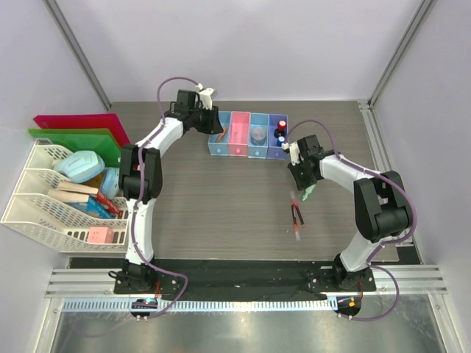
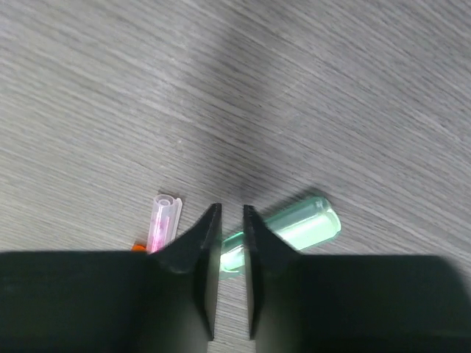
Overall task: Sort the stationery into containers
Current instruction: Place the stationery in the storage box, then pick up the stationery from the center of the board.
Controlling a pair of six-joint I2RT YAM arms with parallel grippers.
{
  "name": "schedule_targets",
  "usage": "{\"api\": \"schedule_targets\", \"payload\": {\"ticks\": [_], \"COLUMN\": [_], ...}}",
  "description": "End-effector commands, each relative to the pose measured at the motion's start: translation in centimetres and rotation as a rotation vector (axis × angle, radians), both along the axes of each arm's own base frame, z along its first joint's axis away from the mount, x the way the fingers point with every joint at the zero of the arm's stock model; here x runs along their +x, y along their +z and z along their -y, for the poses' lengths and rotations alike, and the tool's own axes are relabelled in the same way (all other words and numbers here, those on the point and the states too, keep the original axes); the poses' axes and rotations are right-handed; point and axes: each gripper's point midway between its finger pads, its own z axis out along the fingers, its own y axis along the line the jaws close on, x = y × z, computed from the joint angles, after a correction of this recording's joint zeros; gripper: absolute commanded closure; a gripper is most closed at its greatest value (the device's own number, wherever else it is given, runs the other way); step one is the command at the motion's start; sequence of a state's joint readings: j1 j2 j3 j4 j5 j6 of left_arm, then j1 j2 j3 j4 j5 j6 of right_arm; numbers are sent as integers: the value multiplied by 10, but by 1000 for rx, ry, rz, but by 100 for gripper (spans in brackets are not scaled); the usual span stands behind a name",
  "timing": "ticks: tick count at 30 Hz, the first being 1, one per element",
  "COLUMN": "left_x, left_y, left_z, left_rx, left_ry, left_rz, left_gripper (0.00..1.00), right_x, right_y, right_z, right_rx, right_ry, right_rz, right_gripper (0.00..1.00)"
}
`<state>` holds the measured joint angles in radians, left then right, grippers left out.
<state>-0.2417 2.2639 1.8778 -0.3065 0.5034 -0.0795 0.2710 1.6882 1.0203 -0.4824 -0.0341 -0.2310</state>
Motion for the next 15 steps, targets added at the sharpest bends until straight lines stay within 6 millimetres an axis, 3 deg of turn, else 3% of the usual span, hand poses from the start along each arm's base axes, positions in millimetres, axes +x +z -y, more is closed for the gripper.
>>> {"api": "schedule_targets", "payload": {"ticks": [1, 2, 7, 8, 15], "left_x": [9, 8, 5, 4, -20], "left_y": [27, 24, 29, 32, 70], "left_z": [6, 6, 5, 5, -2], "left_rx": [-38, -34, -28, -28, -11], "left_ry": [-15, -14, -25, -28, -73], "left_rz": [59, 53, 65, 73, 147], "left_gripper": [58, 58, 56, 55, 49], "right_x": [6, 8, 14, 13, 0], "right_y": [19, 24, 54, 57, 49], "right_z": [-5, -6, -5, -4, 6], "right_rx": [34, 38, 64, 67, 89], "right_ry": [-4, -5, -59, -70, -227], "right_rz": [45, 58, 141, 146, 70], "right_gripper": [69, 63, 54, 47, 41]}}
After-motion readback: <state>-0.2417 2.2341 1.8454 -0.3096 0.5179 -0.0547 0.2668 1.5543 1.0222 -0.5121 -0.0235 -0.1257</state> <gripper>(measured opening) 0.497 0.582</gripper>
